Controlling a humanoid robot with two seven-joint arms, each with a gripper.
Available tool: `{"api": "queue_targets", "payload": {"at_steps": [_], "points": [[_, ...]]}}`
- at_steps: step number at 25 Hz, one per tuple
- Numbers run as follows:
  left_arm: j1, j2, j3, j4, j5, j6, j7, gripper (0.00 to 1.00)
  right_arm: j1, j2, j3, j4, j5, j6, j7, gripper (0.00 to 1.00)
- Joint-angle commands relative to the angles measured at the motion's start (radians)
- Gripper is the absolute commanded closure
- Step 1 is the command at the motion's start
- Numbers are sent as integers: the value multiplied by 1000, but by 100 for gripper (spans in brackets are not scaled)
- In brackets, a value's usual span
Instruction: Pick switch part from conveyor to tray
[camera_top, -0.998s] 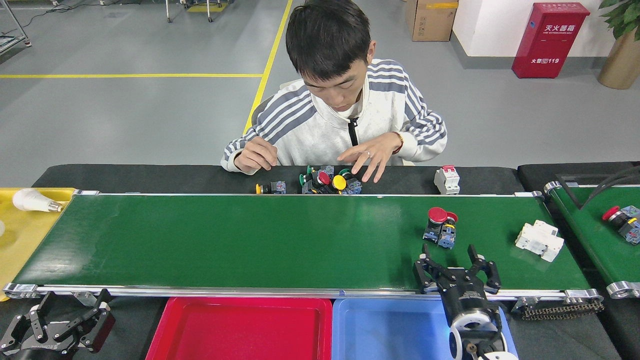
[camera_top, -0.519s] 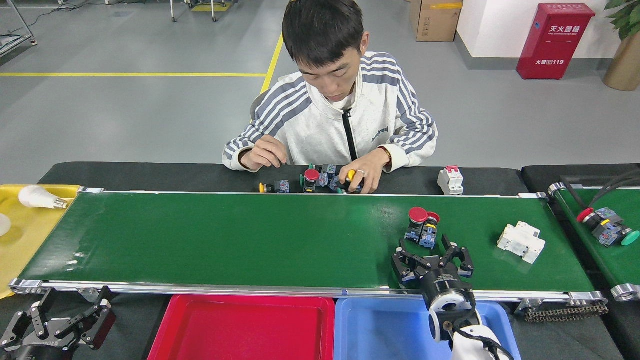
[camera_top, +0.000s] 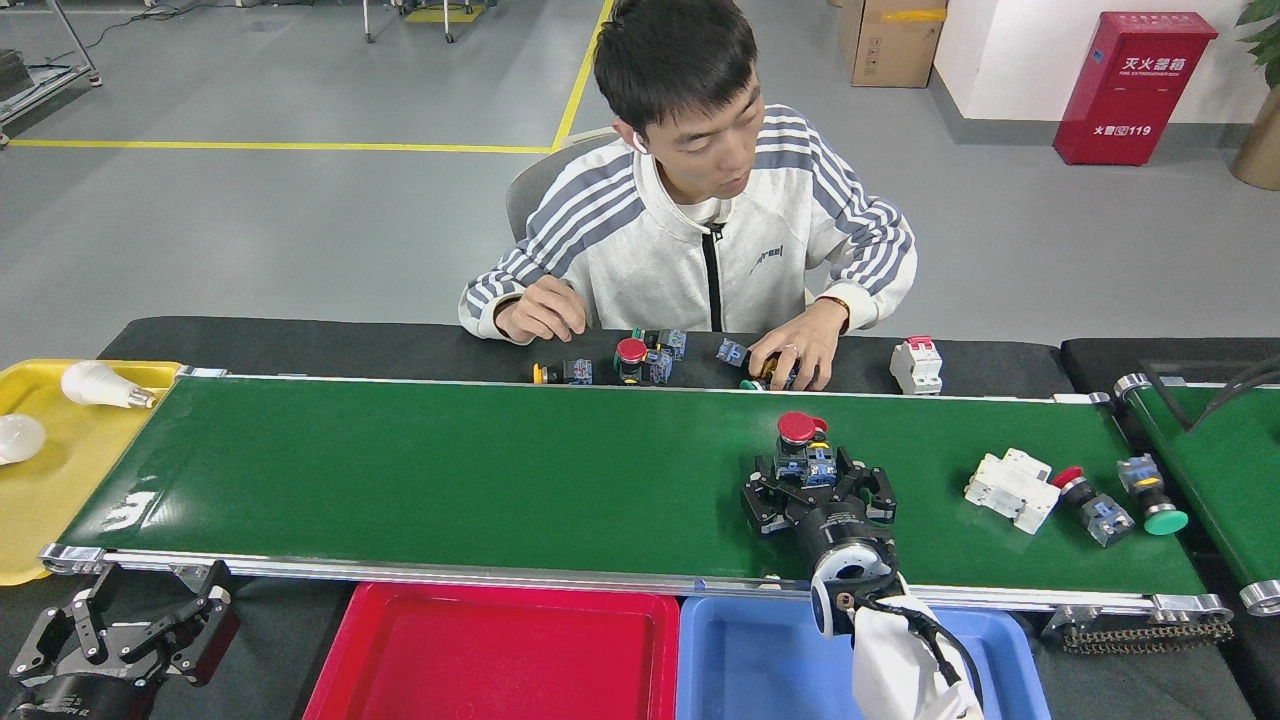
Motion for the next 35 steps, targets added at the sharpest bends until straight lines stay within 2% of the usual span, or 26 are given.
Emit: {"api": "queue_targets", "payload": {"at_steps": [1,2,3,5,7,9,11,13,14,15,16,17,18,22,25,27,30,32,34,35], "points": [[-15,14,-6,-11,-1,4,4,0,-24,6,9,-6,1,-16,-7,54],[-15,14,-14,-11,-1,4,4,0,-25,3,26,-6,-1,-16,-7,73],[-17,14,-17,-11,-1,4,4,0,-28,0,42,-8,-1,-16,-7,85],[-18,15,-18,-14,-1,4,4,0,-28,0,52,-16,-1,-16,-7,93],[-17,17,-12,-14,0,6,4,0,-25,-1,59,-33,-1,-35,-10,98],[-14,15,-8,-9,0,7,4,0,-7,-3,76,-99,-1,-87,-22,98],[-11,21,-2,-6,0,7,4,0,71,-6,113,-215,1,-177,-22,98],[-11,29,8,-6,5,6,4,0,160,-32,162,-349,4,-278,-22,98],[-11,27,9,-8,6,6,4,0,203,-53,194,-413,5,-323,-22,90],[-11,26,9,-8,6,6,5,0,234,-69,233,-456,10,-358,-24,73],[-11,24,11,-9,8,4,4,0,252,-70,276,-482,10,-378,-24,53],[-8,26,12,-11,9,3,5,0,265,-70,332,-496,12,-381,-24,18],[-6,29,12,-12,9,3,5,0,271,-72,374,-502,12,-381,-25,2],[-6,32,14,-12,9,1,5,0,275,-70,394,-527,7,-384,-25,1],[2,38,15,-17,11,-16,5,0,309,-93,345,-588,-1,-372,-25,1],[2,38,15,-18,11,-19,5,0,410,-93,227,-651,-1,-308,-42,2],[8,38,15,-22,9,-19,5,0,591,-110,47,-775,-1,-260,-177,2],[12,40,44,-22,11,-20,5,0,748,-89,-103,-839,-2,-216,-247,2],[21,38,72,-17,11,-20,5,0,785,-43,-175,-836,-10,-166,-254,2],[23,38,80,-15,11,-20,5,0,786,-38,-204,-835,-10,-122,-248,2]]}}
